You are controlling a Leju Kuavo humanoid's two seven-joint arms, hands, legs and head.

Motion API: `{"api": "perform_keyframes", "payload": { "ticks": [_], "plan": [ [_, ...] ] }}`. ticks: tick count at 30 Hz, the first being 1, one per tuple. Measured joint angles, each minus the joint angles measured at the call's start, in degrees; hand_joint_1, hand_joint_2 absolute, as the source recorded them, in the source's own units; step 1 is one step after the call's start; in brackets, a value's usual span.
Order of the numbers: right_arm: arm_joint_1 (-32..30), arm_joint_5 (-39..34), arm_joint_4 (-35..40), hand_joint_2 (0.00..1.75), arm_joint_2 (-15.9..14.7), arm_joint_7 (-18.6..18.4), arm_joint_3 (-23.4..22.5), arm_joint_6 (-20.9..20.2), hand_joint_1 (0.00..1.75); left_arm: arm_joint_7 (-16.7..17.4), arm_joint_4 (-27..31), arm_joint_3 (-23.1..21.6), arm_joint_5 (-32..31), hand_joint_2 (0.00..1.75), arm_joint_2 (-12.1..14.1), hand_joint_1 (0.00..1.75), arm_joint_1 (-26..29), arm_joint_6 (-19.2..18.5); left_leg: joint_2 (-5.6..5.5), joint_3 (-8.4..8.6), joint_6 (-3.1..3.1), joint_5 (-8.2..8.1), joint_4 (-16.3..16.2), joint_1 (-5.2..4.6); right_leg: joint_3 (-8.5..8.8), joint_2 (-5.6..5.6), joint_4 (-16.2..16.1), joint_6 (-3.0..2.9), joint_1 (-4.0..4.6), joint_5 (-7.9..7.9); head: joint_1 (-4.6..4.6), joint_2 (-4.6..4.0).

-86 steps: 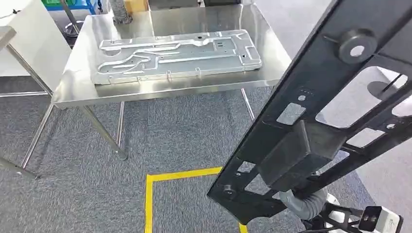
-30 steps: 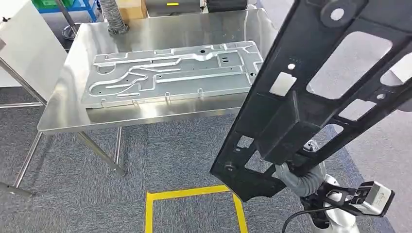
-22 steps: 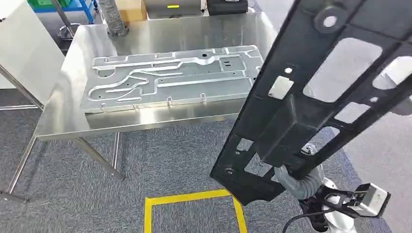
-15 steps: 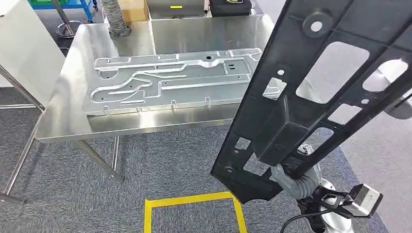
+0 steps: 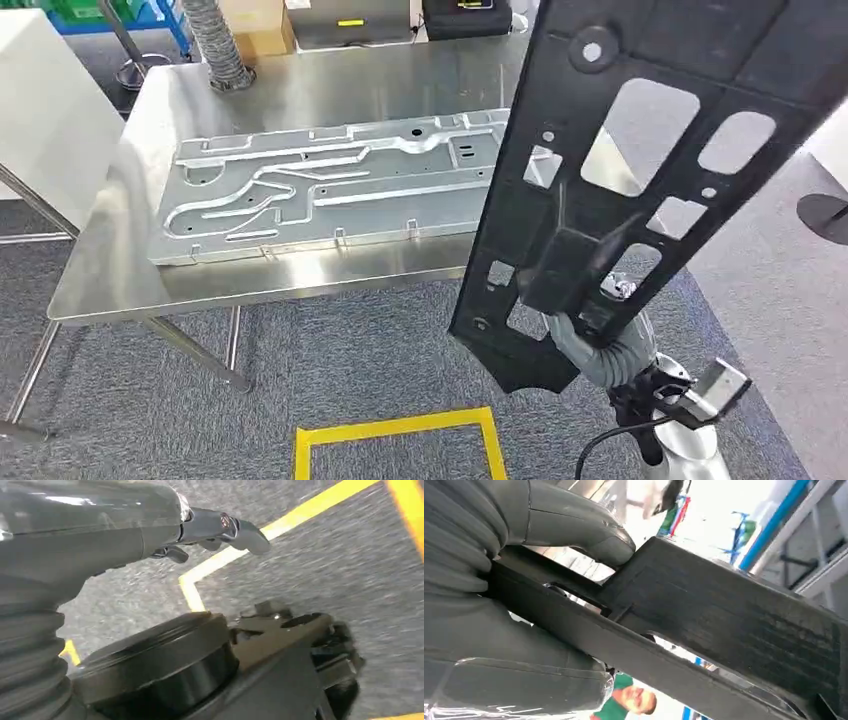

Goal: Take the parts from the cabinet and place them on the table.

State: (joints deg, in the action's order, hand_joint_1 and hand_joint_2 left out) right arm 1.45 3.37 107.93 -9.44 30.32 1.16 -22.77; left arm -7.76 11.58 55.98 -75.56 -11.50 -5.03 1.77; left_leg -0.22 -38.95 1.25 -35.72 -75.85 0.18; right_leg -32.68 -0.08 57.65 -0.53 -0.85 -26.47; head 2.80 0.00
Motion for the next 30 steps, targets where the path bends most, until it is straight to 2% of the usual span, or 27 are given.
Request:
{"api": "perform_keyframes", "payload": {
  "ticks": [1,2,4,5,6,8,10,11,13,14,15,16,17,19,21,23,25,26,27,29,30],
  "plan": [
    [0.2,0.3,-0.3,1.75,0.0,-0.1,0.0,0.3,1.75,0.1,0.0,0.0,-0.1,1.75,0.0,0.00,-0.1,0.0,0.00,0.07,-0.08,2.45,1.7,0.00,0.67,0.04,0.0,0.04,0.00,-0.45,0.00,0.00],
    [0.4,0.3,-0.5,1.75,0.0,-0.1,0.0,0.4,1.75,0.2,0.0,0.0,-0.1,1.75,0.0,0.00,0.0,0.0,0.00,1.15,-0.25,5.71,5.5,0.00,1.40,0.16,0.0,0.09,0.00,-0.92,0.00,0.00],
    [0.8,0.3,-1.0,1.75,0.0,-0.1,-0.1,0.6,1.75,0.3,0.0,0.0,-0.1,1.75,0.0,0.00,0.2,0.0,0.00,4.10,-0.90,12.18,15.1,-0.04,2.84,0.33,0.0,0.41,0.03,-1.95,0.00,0.00],
    [1.1,0.3,-1.3,1.75,0.0,-0.1,-0.2,0.6,1.75,0.4,0.0,0.0,-0.2,1.75,0.0,0.00,0.3,0.0,-0.04,4.37,-1.19,11.33,15.4,-0.52,2.89,0.42,0.1,0.80,0.39,-2.28,0.00,0.00],
    [1.3,0.3,-1.6,1.75,0.0,-0.1,-0.2,0.7,1.75,0.4,0.0,0.0,-0.2,1.75,0.0,0.00,0.3,0.0,0.00,5.56,-1.54,10.39,17.3,-0.49,2.51,0.58,0.2,1.11,0.38,-2.30,0.00,0.00],
    [1.4,0.9,-2.0,1.75,0.0,-0.3,-0.4,1.5,1.75,0.4,0.0,0.0,-0.2,1.75,0.1,0.00,0.4,0.0,-0.20,5.23,-2.04,10.10,17.3,-0.60,2.47,0.38,-0.2,1.65,0.20,-2.35,0.00,0.00],
    [1.6,1.7,-2.2,1.75,0.1,-0.4,-0.5,2.3,1.75,0.2,0.0,0.0,-0.2,1.75,0.0,0.00,0.4,-0.1,-0.27,6.15,-2.70,10.24,18.3,-0.10,2.80,0.28,0.3,2.37,-0.05,-3.10,0.00,0.00],
    [1.8,2.0,-2.3,1.75,0.2,-0.5,-0.5,2.6,1.75,0.1,0.0,0.0,-0.3,1.75,0.0,0.00,0.4,-0.1,-0.24,6.59,-3.06,10.02,18.6,-0.06,1.60,0.26,2.9,2.65,0.05,-4.05,0.00,0.00],
    [2.3,3.1,-2.6,1.75,0.3,-0.6,-0.6,3.3,1.75,0.0,0.0,0.0,-0.3,1.75,0.0,0.00,0.4,-0.2,-0.14,6.99,-3.43,9.54,18.6,-0.12,-3.94,0.25,12.1,3.01,-0.03,-7.29,-0.02,0.00],
    [2.3,3.6,-2.9,1.75,0.3,-0.7,-0.6,3.5,1.75,0.0,0.0,0.0,-0.3,1.75,0.0,0.00,0.4,-0.3,-0.14,7.20,-3.48,9.28,18.6,-0.17,-6.71,0.24,16.1,3.13,-0.05,-8.26,0.00,0.00],
    [2.6,4.1,-3.3,1.75,0.3,-0.9,-0.6,3.6,1.75,0.0,0.0,0.0,-0.3,1.75,0.0,0.00,0.5,-0.3,-0.15,7.49,-3.52,9.01,18.5,-0.18,-8.58,0.24,18.2,3.18,-0.05,-7.96,-0.02,0.00],
    [3.2,4.6,-3.8,1.75,0.3,-1.3,-0.5,3.7,1.75,0.0,0.0,0.0,-0.2,1.75,0.0,0.00,0.5,-0.3,-0.19,7.97,-3.45,8.66,18.5,-0.19,-9.04,0.23,17.3,3.16,-0.05,-5.91,-0.02,0.00],
    [4.2,5.1,-4.3,1.75,0.3,-1.8,-0.5,4.0,1.75,-0.1,0.0,0.0,-0.2,1.75,0.0,0.00,0.6,-0.3,-0.24,8.52,-3.39,8.27,18.5,-0.19,-8.07,0.23,13.8,3.05,-0.04,-2.81,-0.02,0.00],
    [6.6,6.1,-5.8,1.75,0.3,-2.4,-0.5,4.7,1.75,-0.2,0.0,0.0,-0.2,1.75,0.0,0.00,0.6,-0.3,-0.25,9.75,-3.03,7.35,18.5,-0.21,-4.18,0.23,3.4,2.53,0.03,3.82,-0.02,0.00],
    [9.6,7.4,-8.3,1.75,0.5,-2.9,-0.4,5.7,1.75,-0.3,0.0,0.0,0.0,1.75,0.0,0.00,0.4,-0.3,-0.22,9.66,-2.37,6.76,18.1,-0.51,-2.96,0.24,0.8,1.82,0.60,2.80,0.00,0.00],
    [12.7,8.2,-11.2,1.75,0.5,-3.3,-0.2,6.6,1.75,-0.3,0.0,0.0,0.1,1.75,0.0,0.00,0.3,-0.3,-0.06,9.52,-1.91,6.57,18.5,-0.47,-3.37,0.42,1.0,1.16,0.70,2.24,-0.02,0.00],
    [15.3,9.4,-13.5,1.75,0.5,-3.4,0.1,7.6,1.75,-0.2,0.0,0.0,0.4,1.75,0.0,0.00,0.2,-0.2,0.00,9.87,-1.31,5.80,18.2,-0.51,-2.65,0.48,0.3,0.75,-0.04,2.17,0.00,0.00],
    [16.8,10.1,-14.8,1.75,0.5,-3.4,0.5,8.1,1.75,-0.3,0.0,0.0,0.5,1.75,0.0,0.00,0.2,-0.2,0.02,9.14,-1.06,5.02,16.2,-0.54,-2.22,0.43,0.1,0.34,-0.04,1.91,-0.02,0.00],
    [18.5,10.7,-16.2,1.75,0.5,-3.4,0.9,8.5,1.75,-0.3,0.0,0.0,0.5,1.75,0.0,0.00,0.2,-0.2,-0.01,6.90,-0.84,3.37,12.1,-0.39,-2.01,0.41,0.1,0.01,-0.03,1.68,0.00,0.00],
    [21.5,11.8,-19.3,1.75,0.5,-3.7,1.9,9.0,1.75,-0.3,0.0,0.2,0.7,1.75,0.0,0.00,0.2,-0.2,0.01,0.79,-0.45,0.18,2.1,0.01,-1.59,0.42,0.2,-0.17,0.07,1.17,0.00,0.00],
    [22.4,12.2,-20.5,1.75,0.5,-3.8,2.3,9.3,1.75,-0.4,0.0,0.3,0.7,1.75,0.0,0.00,0.0,-0.2,0.02,-1.10,-0.34,0.23,-0.4,0.06,-1.26,0.43,0.2,-0.09,0.06,0.90,0.00,0.00]
  ]
}}
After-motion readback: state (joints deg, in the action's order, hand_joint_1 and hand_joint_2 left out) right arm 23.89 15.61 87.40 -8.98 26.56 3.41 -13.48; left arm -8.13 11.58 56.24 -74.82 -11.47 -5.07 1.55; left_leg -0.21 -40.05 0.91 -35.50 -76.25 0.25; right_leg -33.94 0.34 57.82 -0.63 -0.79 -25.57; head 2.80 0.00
